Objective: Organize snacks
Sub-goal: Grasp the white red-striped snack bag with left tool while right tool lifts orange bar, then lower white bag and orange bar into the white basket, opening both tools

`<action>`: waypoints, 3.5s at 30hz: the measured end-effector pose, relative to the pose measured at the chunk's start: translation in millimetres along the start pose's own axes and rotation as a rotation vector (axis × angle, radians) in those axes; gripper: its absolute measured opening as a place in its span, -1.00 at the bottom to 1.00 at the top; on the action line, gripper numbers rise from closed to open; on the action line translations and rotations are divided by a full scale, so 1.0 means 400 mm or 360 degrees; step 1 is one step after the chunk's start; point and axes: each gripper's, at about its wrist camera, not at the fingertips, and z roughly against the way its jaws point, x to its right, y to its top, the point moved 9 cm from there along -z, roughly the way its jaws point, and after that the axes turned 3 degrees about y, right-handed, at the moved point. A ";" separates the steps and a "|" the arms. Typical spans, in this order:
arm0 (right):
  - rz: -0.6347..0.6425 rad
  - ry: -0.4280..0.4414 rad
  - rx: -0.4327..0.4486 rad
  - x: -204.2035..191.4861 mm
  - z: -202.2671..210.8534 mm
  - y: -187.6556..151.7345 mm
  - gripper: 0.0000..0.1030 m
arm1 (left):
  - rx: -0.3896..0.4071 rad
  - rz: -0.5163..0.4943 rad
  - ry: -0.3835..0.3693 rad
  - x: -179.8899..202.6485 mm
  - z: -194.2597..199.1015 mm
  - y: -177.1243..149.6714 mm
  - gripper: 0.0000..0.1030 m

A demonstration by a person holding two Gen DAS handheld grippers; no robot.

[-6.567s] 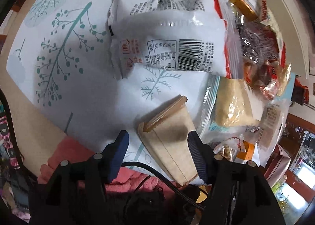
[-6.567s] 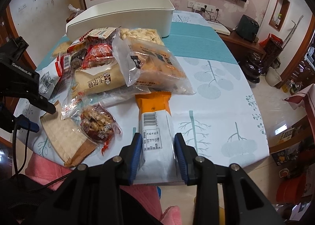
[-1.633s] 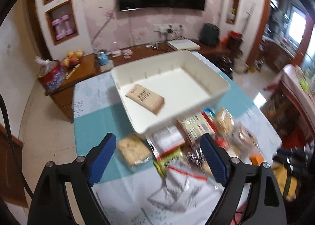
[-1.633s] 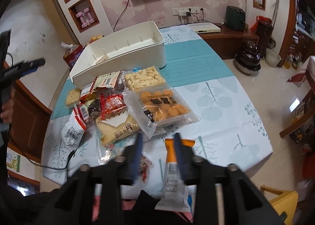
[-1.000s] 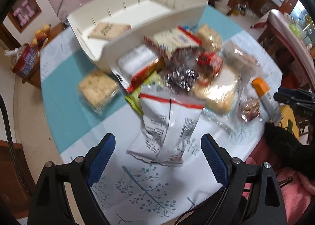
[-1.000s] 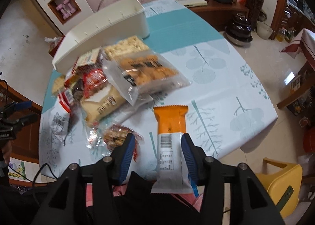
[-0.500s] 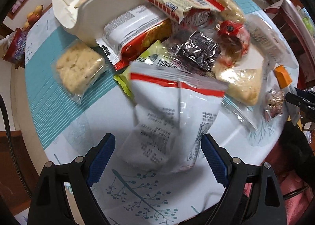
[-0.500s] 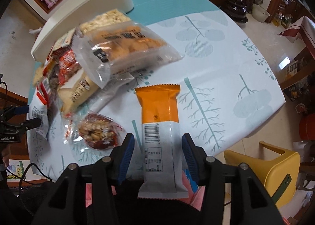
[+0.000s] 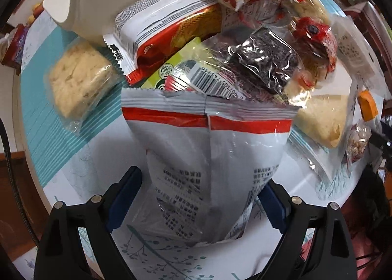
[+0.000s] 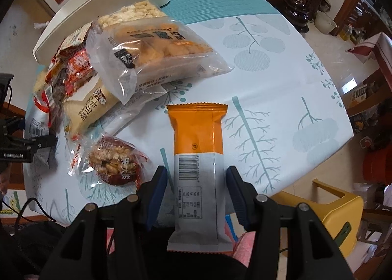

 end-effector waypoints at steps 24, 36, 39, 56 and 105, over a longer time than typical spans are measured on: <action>0.0107 -0.0065 0.0003 -0.032 0.015 -0.016 -0.22 | 0.0009 0.0138 -0.0032 0.028 0.051 -0.024 0.18; 0.0160 -0.0003 0.0136 -0.018 0.107 0.019 -0.23 | 0.0196 0.0170 -0.0080 0.088 0.216 -0.053 0.18; 0.0216 0.0006 0.0212 -0.025 0.145 0.056 -0.23 | 0.0280 0.0177 -0.0084 0.103 0.269 -0.048 0.18; 0.0432 0.0125 0.0627 -0.091 0.323 0.288 -0.23 | 0.0690 0.0286 -0.0101 0.110 0.518 0.087 0.18; 0.0549 0.0375 0.1290 -0.326 0.149 0.724 0.56 | 0.1117 0.0927 -0.0097 -0.256 0.305 0.396 0.58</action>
